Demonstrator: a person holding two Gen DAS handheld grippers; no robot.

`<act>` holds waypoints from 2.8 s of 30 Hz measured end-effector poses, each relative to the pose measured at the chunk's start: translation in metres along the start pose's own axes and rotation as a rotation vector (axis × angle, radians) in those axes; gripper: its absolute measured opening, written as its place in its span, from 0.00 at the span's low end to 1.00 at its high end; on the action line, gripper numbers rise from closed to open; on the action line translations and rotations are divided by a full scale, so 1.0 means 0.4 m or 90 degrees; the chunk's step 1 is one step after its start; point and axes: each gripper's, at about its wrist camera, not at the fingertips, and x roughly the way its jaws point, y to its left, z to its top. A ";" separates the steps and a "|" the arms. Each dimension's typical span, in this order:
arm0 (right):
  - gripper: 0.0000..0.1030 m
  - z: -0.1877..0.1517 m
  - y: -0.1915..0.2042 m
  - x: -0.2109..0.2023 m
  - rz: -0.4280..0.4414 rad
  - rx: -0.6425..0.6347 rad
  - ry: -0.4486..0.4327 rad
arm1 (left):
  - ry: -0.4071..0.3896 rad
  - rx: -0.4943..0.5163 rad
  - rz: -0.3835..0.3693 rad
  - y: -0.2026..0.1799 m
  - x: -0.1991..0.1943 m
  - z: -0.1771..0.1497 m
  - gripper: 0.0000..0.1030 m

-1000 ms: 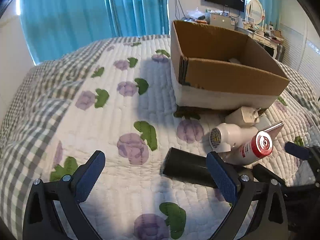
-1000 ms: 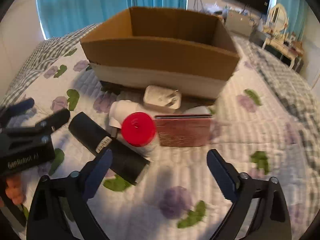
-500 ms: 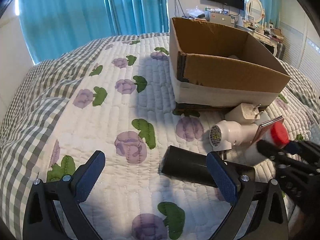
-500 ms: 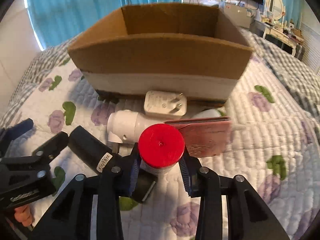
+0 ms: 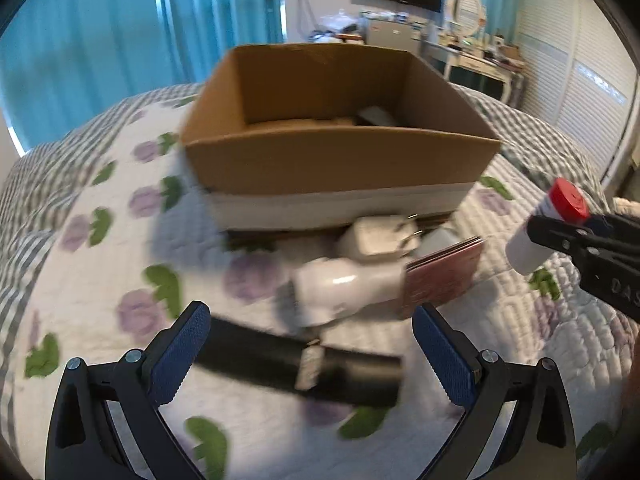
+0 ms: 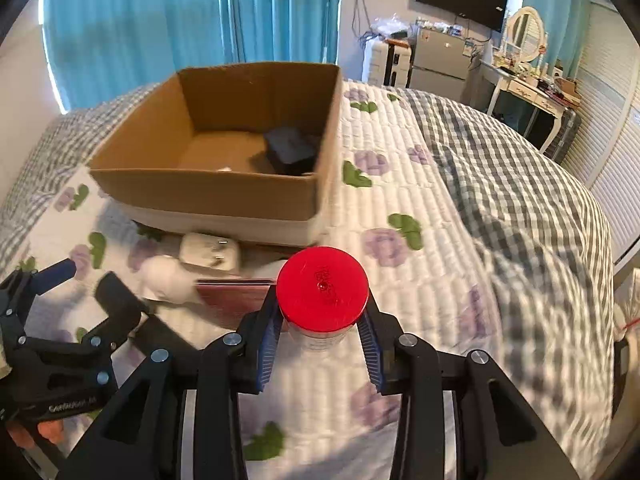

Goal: Organize rigid objects
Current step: 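Grasp the pink card case with the left tool while the right tool holds the bottle, then carry the card case and bottle into the box and open both tools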

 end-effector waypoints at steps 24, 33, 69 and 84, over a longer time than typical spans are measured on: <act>0.35 -0.027 -0.136 0.042 0.037 -0.004 0.041 | 0.058 0.299 -0.014 -0.246 0.074 0.022 0.33; 0.35 -0.035 -0.110 0.010 0.038 -0.012 0.025 | 0.055 0.208 -0.097 -0.215 -0.028 0.017 0.09; 0.35 0.282 0.060 -0.119 0.072 -0.064 -0.106 | -0.101 0.029 -0.005 0.074 -0.097 0.365 0.09; 0.35 0.301 0.086 0.103 0.099 -0.070 -0.042 | -0.040 0.028 -0.015 0.095 0.118 0.357 0.12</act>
